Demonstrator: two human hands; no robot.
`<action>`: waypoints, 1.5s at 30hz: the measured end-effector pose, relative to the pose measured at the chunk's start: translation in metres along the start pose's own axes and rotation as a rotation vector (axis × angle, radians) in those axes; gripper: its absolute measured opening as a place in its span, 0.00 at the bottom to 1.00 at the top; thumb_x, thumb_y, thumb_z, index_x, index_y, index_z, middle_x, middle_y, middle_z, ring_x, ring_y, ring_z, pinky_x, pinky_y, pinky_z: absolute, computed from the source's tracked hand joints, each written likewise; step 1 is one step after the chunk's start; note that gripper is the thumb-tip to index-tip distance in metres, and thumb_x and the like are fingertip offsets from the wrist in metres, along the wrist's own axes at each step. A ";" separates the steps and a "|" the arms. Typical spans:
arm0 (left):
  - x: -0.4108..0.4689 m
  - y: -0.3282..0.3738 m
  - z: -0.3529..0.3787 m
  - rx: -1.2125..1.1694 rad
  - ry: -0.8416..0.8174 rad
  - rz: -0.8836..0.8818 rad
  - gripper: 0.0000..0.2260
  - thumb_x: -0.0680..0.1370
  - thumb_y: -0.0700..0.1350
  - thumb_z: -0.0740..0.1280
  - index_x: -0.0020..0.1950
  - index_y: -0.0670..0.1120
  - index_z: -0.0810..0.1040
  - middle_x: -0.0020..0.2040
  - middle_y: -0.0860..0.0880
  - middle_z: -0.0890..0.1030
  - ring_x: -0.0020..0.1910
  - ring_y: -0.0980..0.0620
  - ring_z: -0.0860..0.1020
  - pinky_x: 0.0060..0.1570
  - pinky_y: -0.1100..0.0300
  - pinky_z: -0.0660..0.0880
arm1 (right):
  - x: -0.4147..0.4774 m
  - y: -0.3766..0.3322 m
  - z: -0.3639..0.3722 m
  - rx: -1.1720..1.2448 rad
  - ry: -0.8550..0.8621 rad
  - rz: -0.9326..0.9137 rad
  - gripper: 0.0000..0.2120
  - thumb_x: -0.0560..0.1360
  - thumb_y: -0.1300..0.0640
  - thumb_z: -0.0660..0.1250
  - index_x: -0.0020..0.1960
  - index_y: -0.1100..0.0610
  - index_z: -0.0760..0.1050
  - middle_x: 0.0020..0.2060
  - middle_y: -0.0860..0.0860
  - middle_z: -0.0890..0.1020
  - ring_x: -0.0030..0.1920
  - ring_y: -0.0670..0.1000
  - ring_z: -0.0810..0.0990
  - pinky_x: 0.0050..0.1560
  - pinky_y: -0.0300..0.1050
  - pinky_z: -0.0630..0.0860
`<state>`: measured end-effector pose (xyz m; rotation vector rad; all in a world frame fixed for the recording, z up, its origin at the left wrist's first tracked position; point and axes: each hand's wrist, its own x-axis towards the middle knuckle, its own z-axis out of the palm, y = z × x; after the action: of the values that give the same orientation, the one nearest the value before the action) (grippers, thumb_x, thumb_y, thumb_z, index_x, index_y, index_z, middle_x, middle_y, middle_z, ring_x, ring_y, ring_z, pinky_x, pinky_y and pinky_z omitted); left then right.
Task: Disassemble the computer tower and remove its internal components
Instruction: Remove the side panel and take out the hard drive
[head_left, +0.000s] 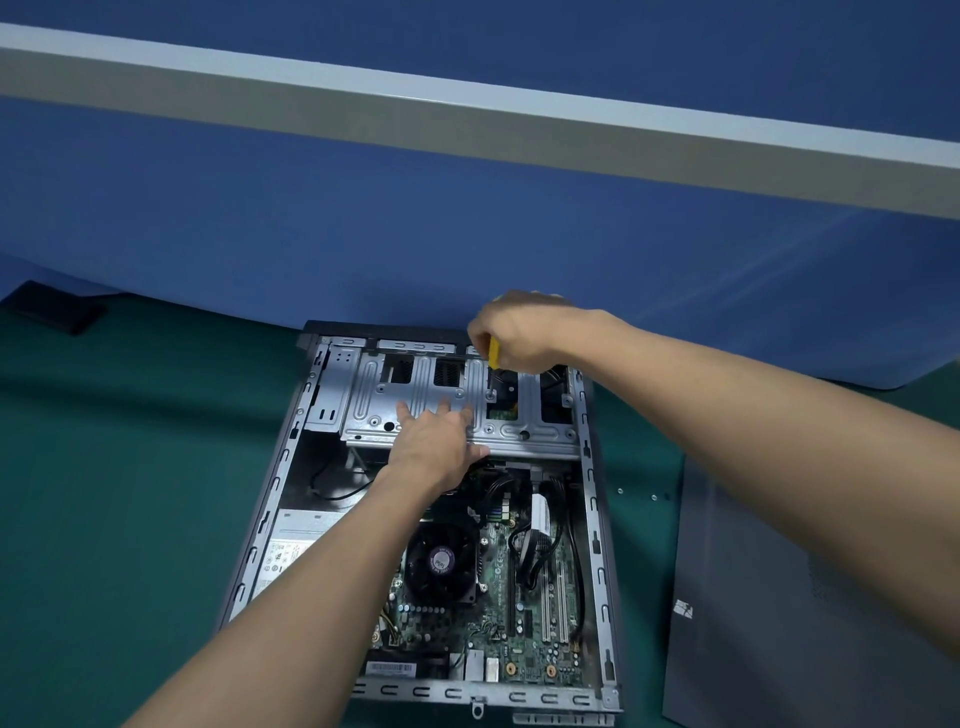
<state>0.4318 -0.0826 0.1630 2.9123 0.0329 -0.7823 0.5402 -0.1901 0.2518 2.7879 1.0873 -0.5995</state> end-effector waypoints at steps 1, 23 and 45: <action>0.000 0.000 0.000 0.008 -0.001 0.000 0.28 0.81 0.59 0.57 0.77 0.49 0.58 0.78 0.42 0.58 0.69 0.41 0.69 0.74 0.40 0.47 | -0.001 -0.001 0.002 0.001 0.001 0.018 0.05 0.75 0.60 0.63 0.49 0.52 0.70 0.44 0.50 0.76 0.43 0.55 0.74 0.33 0.42 0.66; 0.001 -0.001 0.002 -0.002 0.017 0.008 0.28 0.81 0.59 0.57 0.77 0.49 0.59 0.77 0.41 0.60 0.68 0.41 0.70 0.74 0.40 0.48 | 0.002 -0.005 0.000 -0.067 -0.034 0.175 0.23 0.79 0.36 0.51 0.35 0.52 0.64 0.32 0.46 0.68 0.34 0.51 0.70 0.41 0.45 0.65; 0.000 -0.001 0.001 0.025 0.000 0.002 0.28 0.81 0.60 0.56 0.78 0.49 0.57 0.78 0.42 0.57 0.69 0.40 0.69 0.74 0.40 0.48 | 0.000 -0.002 -0.003 -0.009 -0.011 0.035 0.05 0.74 0.62 0.61 0.47 0.52 0.69 0.45 0.50 0.74 0.45 0.54 0.74 0.37 0.45 0.67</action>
<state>0.4316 -0.0819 0.1619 2.9358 0.0202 -0.7878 0.5392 -0.1878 0.2548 2.7867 1.0342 -0.6043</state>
